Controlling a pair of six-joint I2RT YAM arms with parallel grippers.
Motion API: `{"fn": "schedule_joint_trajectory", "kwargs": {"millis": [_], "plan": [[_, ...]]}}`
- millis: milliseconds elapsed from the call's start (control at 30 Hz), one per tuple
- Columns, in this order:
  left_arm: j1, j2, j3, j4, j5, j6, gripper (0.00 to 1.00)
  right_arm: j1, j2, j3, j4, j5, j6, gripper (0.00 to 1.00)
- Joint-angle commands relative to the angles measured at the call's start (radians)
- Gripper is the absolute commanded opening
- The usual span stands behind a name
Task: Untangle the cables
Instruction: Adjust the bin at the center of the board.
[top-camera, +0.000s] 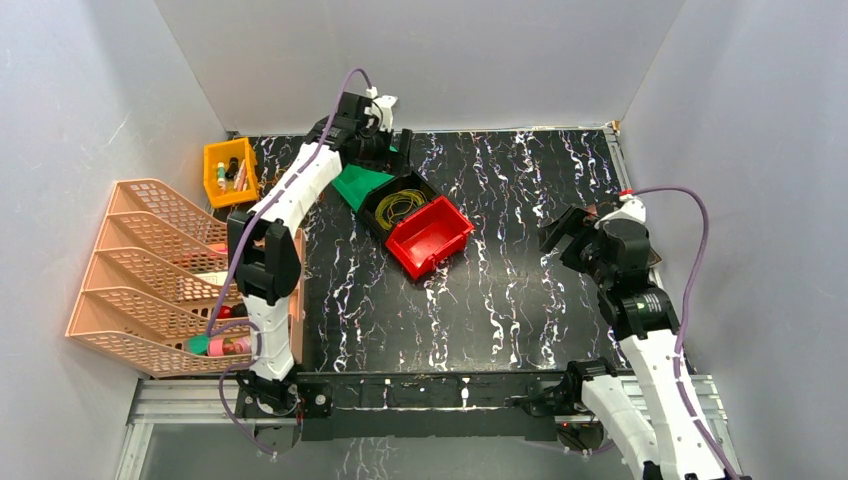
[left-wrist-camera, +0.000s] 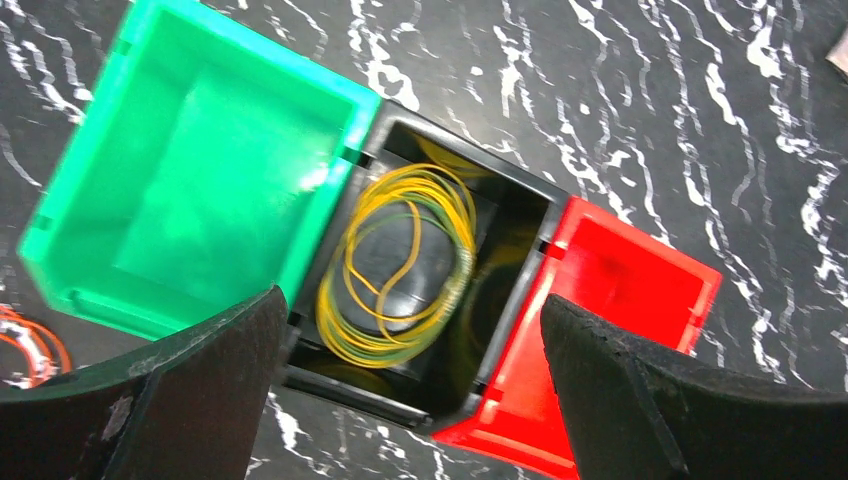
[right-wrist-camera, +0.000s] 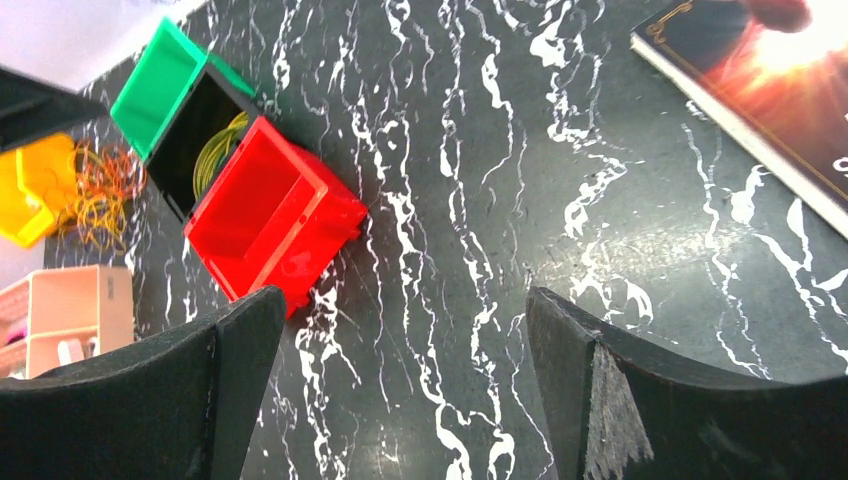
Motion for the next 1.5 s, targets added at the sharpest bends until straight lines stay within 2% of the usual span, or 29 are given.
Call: {"fn": "schedule_joint_trajectory", "kwargs": {"millis": [0,367,533,900,1467], "plan": [[0.029,0.045,0.068,-0.015,-0.008,0.080,0.98,-0.006,0.015,-0.006,0.058,-0.116,-0.071,0.98],[0.074,0.186,0.145,-0.006,0.030,0.133,0.98,-0.006,0.079,-0.044,0.041,-0.173,-0.090,0.98],[0.074,0.202,0.115,-0.007,0.058,0.127,0.98,-0.005,0.085,-0.055,0.039,-0.168,-0.096,0.98],[0.069,0.068,-0.122,0.050,0.121,0.065,0.98,-0.007,0.100,-0.085,0.074,-0.196,-0.088,0.98],[-0.043,-0.146,-0.412,0.077,0.112,0.001,0.98,-0.006,0.163,-0.120,0.109,-0.225,-0.056,0.98]]}}
